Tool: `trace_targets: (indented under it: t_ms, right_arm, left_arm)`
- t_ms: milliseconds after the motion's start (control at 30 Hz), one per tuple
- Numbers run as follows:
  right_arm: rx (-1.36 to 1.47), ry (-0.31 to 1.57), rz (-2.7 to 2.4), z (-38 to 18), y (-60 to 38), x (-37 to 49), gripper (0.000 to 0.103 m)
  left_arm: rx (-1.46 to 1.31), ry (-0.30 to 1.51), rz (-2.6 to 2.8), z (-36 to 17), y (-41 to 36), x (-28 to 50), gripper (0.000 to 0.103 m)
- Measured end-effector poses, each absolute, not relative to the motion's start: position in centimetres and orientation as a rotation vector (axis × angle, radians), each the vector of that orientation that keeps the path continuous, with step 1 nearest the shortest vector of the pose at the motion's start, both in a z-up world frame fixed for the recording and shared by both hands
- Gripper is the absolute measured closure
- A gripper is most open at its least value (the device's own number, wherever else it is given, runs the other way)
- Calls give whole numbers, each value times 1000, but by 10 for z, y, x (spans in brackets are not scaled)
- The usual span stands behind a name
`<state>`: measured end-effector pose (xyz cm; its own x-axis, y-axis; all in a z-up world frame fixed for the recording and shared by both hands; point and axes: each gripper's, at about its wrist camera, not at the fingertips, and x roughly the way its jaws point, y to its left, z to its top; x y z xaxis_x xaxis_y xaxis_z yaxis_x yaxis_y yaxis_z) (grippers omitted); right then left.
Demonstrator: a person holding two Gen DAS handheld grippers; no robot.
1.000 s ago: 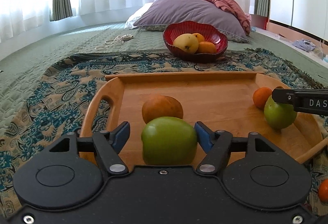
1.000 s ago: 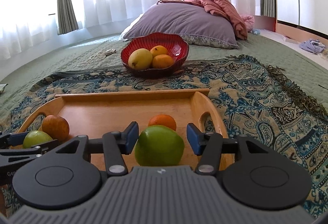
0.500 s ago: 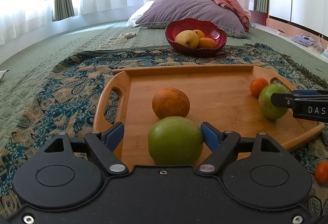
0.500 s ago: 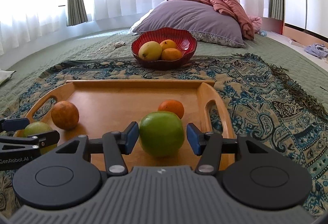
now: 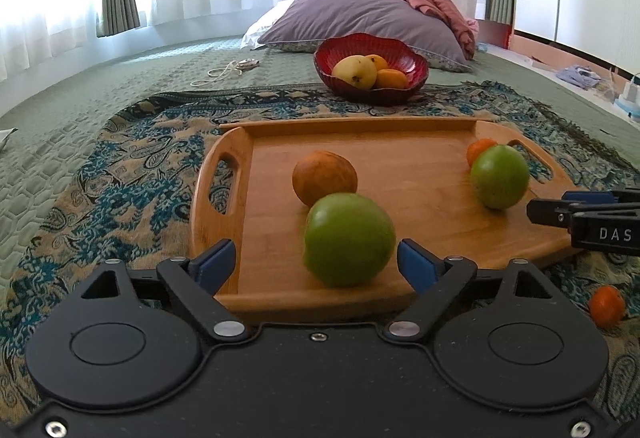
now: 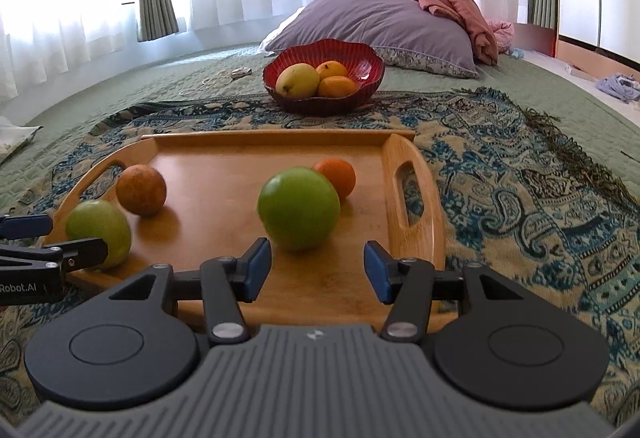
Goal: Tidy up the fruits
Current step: 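Withdraw both tools from the tray toward the remaining tangerines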
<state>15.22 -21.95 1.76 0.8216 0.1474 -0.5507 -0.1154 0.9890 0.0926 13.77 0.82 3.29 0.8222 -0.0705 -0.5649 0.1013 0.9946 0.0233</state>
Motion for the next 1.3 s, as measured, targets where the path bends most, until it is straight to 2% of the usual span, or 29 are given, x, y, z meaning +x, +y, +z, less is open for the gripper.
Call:
trace_targets:
  t_ms: [133, 400, 667, 1100, 1167, 1300]
  right_arm:
    - [47, 594, 157, 17, -220, 138, 44]
    - [7, 600, 172, 12, -221, 109, 35]
    - [10, 665, 180, 6, -228, 87, 34]
    - [-6, 676, 173, -6, -236, 63, 34]
    - [-9, 670, 172, -8, -236, 61, 33]
    - [-22, 657, 174, -9, -235, 58, 33]
  left_arm:
    - [39, 602, -108, 33, 10, 124, 14]
    - [28, 628, -137, 31, 7, 95, 12]
    - [48, 725, -172, 23, -11, 69, 12]
    - [18, 700, -221, 30, -27, 35, 11]
    - [21, 698, -238, 29, -31, 30, 12]
    - [11, 699, -281, 28, -35, 23, 21]
